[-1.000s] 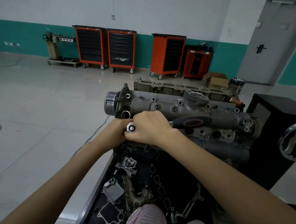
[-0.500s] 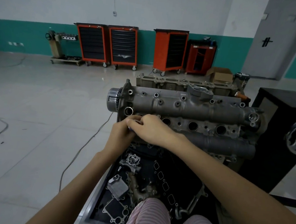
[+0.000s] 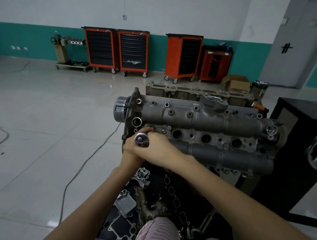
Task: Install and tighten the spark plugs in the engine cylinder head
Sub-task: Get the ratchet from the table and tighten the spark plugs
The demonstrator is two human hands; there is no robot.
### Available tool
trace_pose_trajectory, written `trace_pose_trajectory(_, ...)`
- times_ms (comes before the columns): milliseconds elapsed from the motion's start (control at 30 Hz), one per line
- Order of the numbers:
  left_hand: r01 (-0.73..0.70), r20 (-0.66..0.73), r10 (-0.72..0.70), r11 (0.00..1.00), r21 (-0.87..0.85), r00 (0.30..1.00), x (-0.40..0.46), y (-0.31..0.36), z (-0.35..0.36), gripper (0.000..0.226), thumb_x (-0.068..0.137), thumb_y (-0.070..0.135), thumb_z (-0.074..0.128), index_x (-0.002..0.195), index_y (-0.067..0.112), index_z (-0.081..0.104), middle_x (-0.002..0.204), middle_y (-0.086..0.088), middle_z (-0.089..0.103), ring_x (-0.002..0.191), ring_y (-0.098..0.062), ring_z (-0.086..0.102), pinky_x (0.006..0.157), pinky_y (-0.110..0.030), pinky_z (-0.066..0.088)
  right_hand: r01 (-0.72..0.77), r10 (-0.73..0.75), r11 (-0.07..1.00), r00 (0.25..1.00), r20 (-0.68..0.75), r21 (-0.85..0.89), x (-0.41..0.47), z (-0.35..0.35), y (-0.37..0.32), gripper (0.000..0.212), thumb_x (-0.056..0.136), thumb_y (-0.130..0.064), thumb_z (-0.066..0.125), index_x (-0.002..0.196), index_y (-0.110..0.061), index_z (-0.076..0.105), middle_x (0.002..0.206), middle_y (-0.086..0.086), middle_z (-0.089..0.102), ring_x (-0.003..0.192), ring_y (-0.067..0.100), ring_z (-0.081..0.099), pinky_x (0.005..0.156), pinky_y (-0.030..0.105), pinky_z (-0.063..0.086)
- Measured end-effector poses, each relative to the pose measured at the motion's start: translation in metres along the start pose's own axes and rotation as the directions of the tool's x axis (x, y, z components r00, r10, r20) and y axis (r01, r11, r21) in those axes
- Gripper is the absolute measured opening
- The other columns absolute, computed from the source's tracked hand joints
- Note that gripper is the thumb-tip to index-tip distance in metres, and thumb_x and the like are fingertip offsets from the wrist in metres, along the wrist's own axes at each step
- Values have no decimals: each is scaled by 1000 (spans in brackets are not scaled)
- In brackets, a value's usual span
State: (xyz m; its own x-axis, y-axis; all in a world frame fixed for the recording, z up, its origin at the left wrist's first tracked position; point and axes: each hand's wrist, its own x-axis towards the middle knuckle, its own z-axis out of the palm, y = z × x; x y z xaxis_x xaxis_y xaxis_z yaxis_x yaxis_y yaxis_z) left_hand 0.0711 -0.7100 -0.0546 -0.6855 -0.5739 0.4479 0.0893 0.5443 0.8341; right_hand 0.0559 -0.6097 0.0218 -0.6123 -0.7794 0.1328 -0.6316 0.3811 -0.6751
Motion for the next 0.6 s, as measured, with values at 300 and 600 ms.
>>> trace_pose_trajectory(300, -152, 79, 144, 984, 95, 986, 7, 6, -8, 17, 93, 11, 53, 90, 21, 67, 76, 15, 61, 72, -5, 56, 63, -7, 38, 163, -431, 171, 899, 75, -972, 10, -54, -33, 20, 81, -8, 59, 99, -18, 57, 103, 2, 59, 100, 24, 53, 85, 37, 33)
trace_pose_trajectory(600, -49, 68, 54, 995, -85, 996, 2, 13, -8, 51, 76, -8, 55, 91, 41, 61, 93, 2, 69, 87, -13, 62, 77, -29, 51, -136, 195, 944, 965, 177, -301, -1, -30, 0, 30, 84, -28, 55, 60, -15, 44, 60, 3, 49, 48, 17, 46, 43, 20, 33)
